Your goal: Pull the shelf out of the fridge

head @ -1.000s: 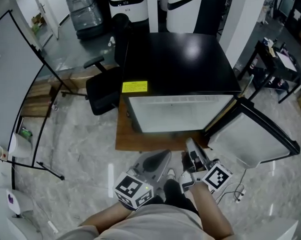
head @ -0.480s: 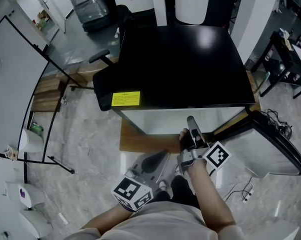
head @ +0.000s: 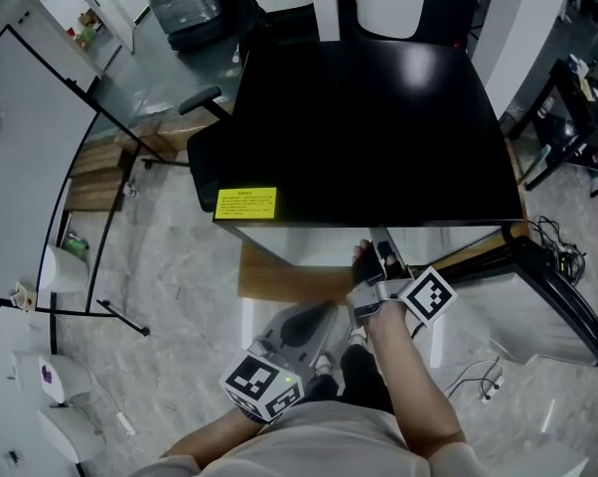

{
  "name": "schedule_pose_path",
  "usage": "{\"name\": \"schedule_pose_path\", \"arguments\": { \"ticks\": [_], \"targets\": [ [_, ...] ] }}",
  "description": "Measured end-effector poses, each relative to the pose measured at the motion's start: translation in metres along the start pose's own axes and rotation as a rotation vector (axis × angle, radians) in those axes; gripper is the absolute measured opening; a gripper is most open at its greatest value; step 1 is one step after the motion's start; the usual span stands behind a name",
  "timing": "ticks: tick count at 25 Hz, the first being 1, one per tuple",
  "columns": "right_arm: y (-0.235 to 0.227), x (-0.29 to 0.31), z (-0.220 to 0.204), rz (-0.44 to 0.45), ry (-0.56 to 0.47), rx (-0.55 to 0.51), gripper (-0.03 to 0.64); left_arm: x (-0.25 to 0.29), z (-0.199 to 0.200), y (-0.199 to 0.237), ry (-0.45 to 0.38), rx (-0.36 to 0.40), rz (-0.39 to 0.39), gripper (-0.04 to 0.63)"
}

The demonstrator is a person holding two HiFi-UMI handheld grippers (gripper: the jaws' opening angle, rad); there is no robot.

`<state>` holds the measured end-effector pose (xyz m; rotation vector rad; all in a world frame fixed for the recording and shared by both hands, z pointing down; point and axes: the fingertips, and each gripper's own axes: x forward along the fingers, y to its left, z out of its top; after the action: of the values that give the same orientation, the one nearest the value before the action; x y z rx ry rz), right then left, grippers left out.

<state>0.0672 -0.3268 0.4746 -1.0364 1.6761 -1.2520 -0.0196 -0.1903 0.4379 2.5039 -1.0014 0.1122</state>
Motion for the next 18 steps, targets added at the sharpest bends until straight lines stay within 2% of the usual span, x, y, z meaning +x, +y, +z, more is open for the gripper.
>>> {"name": "schedule_pose_path", "arguments": {
  "ticks": [9,14,18],
  "targets": [
    [-0.01,0.028,0.005,-0.009,-0.026,0.032,0.081,0.002,0.0,0.01,-0.001,-0.01,0.023,0.006],
    [-0.01,0.03,0.007,0.018,-0.043,0.046,0.06,0.002,0.0,0.014,-0.006,-0.011,0.033,0.005],
    [-0.01,0.029,0.006,0.007,-0.052,0.056,0.052,0.0,0.0,0.014,-0.006,-0.014,0.036,0.006]
  ]
}}
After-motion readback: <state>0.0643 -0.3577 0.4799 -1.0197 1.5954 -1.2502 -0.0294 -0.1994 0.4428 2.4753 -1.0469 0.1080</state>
